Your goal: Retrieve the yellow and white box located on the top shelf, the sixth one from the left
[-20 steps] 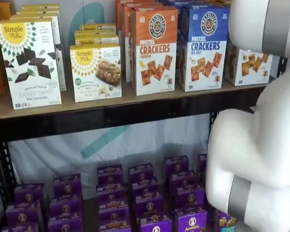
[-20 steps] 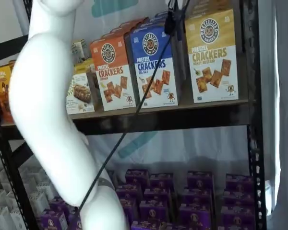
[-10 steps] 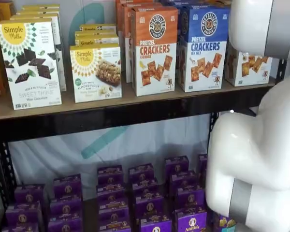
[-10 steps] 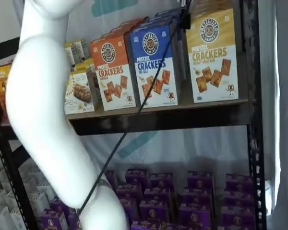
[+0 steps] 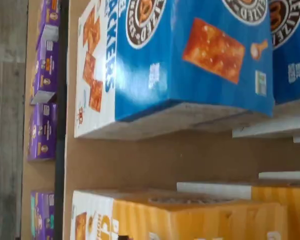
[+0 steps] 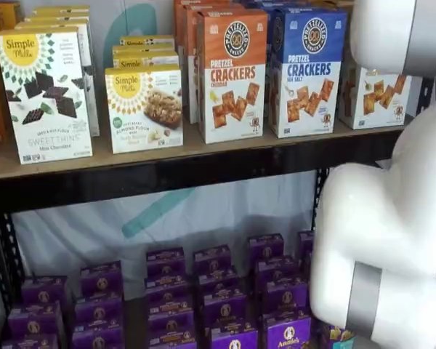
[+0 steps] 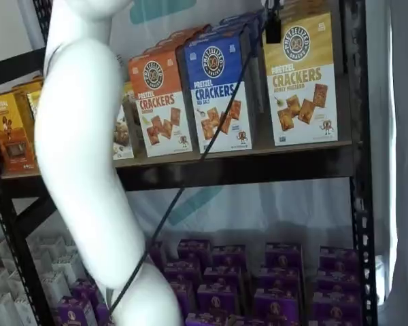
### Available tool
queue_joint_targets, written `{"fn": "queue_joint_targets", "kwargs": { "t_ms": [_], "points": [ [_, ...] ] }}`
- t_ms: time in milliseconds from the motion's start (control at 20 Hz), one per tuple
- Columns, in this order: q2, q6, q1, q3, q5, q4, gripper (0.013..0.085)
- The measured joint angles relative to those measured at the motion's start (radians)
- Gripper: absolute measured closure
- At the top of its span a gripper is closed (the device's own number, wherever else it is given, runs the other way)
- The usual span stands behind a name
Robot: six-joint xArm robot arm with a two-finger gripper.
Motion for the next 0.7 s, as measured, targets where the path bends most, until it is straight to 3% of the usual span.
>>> {"fn": "queue_joint_targets", "kwargs": {
  "t_ms": [250,700],
  "points": [
    [0.043,0.006,0.024,-0.031,-0.016,-0.034,0.013],
    [0.125,0.031,0.065,-0.143,0.089,-0.151,0.013]
  ]
}}
